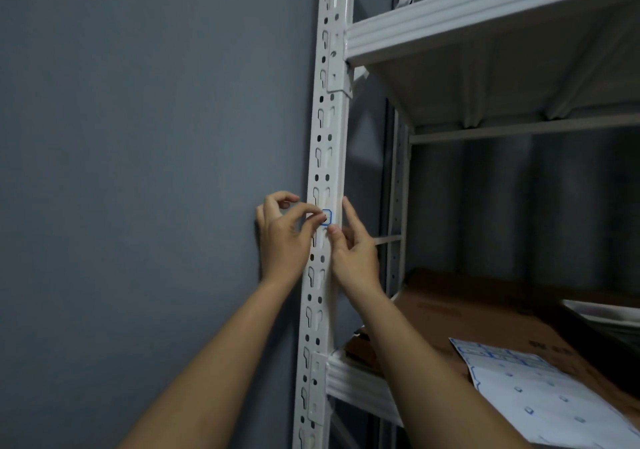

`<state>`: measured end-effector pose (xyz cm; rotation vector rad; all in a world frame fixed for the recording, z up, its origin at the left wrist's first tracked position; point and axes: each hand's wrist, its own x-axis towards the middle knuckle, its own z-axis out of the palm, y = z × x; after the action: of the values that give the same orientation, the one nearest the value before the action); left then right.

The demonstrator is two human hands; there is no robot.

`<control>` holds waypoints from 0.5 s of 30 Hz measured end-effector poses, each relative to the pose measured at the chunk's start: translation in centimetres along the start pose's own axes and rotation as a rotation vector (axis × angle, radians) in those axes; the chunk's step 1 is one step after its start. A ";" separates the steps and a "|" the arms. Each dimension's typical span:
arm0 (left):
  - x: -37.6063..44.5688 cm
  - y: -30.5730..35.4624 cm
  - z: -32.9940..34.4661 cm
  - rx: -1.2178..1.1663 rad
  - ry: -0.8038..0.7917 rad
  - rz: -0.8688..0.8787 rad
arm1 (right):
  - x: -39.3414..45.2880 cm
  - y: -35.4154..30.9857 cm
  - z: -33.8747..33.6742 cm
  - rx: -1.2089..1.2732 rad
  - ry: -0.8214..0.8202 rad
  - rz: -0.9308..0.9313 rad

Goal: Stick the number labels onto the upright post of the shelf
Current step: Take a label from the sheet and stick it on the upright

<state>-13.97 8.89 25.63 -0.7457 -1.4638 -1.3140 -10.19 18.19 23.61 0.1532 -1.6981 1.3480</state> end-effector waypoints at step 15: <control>0.8 -0.3 -0.3 0.062 -0.090 0.055 | 0.0 -0.1 -0.1 -0.033 0.020 -0.018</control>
<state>-14.39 8.43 26.23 -0.8071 -1.5378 -1.2019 -10.09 18.24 23.67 0.1353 -1.6980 1.3039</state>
